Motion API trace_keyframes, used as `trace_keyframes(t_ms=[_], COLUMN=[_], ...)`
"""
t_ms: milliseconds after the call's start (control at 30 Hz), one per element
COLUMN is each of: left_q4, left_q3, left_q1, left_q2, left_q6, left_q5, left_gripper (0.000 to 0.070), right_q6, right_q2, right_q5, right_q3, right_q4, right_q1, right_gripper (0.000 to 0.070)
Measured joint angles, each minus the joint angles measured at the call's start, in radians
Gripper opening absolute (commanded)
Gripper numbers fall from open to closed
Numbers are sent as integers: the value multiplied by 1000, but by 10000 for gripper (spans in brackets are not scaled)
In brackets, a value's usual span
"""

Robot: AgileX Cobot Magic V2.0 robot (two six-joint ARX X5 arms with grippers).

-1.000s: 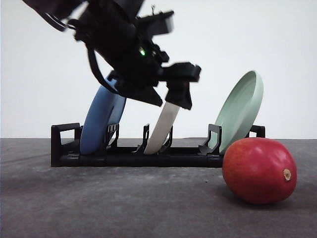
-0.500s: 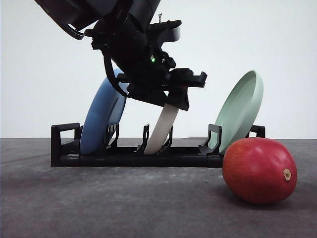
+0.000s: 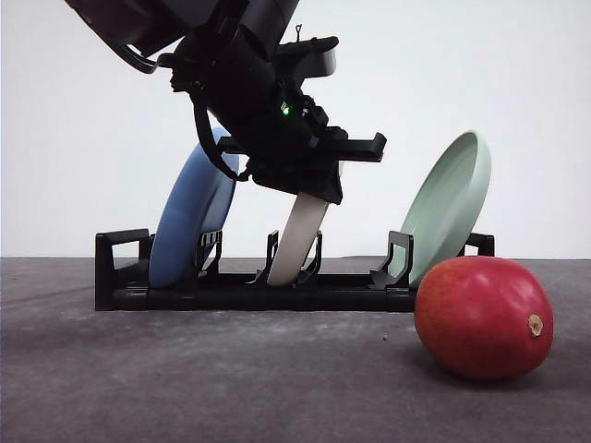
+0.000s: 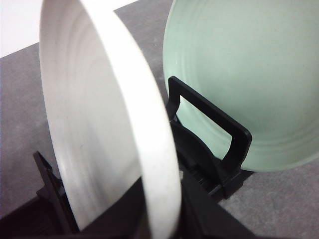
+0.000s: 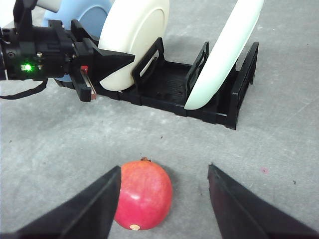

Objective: Place pomegranate in white plate

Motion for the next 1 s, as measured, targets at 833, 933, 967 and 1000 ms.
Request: trace_keyframes(t_ms=[833,933,967,1000], left_q4=[-205,-283,-310,-339], left_q3=[0,0,0,0], left_q1=[-17,-28,-33,-39], left_q2=[-326,-385,-405,-426], left_q6=[-205,-206,-206,-206], left_q5=[1,1,1,1], left_gripper=[10,10,10,10], right_q6=[0,0,0,0], right_q2=[0,0,0,0], right_q5=[0,0,0,0], right_q3=[0,0,0,0], right_q4=[0,0,0,0], right_q1=[0,0,0,0], right_gripper=[348,348,348,348])
